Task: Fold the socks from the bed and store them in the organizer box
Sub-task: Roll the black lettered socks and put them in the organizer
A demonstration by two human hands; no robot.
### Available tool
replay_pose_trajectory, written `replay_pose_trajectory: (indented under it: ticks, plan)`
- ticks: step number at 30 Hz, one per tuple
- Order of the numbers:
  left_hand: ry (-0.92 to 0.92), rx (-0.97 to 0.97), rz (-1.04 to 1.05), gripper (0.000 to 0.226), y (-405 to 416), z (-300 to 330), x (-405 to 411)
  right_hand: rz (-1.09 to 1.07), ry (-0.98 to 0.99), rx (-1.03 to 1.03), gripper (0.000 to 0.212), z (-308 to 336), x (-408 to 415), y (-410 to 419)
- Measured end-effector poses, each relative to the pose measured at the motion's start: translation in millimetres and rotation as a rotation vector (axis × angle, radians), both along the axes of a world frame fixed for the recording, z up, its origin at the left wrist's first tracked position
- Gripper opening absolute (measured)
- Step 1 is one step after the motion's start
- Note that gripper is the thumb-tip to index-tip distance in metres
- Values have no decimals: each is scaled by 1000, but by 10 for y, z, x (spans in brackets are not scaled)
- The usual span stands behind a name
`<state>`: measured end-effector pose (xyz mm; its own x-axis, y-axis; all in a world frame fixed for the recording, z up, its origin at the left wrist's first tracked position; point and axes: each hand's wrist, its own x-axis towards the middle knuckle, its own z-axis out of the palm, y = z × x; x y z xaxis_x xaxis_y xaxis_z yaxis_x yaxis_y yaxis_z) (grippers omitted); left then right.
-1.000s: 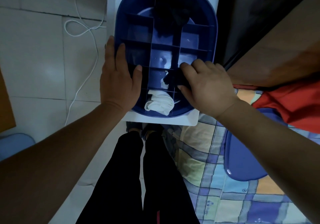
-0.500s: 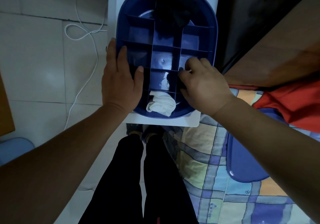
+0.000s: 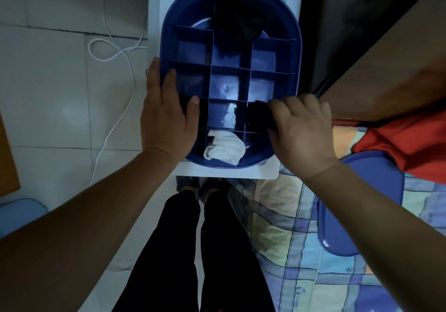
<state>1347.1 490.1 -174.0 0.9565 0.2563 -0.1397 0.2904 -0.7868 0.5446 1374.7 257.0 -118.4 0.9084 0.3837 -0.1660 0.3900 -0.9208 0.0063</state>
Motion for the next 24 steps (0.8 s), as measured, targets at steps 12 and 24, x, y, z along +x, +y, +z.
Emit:
replay_pose_trajectory:
  ticks: [12,24]
  plan:
    - [-10,13,-5,60,-6,0,3,-19,116,92,72,-36,-191,79]
    - [0,34,2,61,-17,2,0,20,301,-78,83,-245,-252,111]
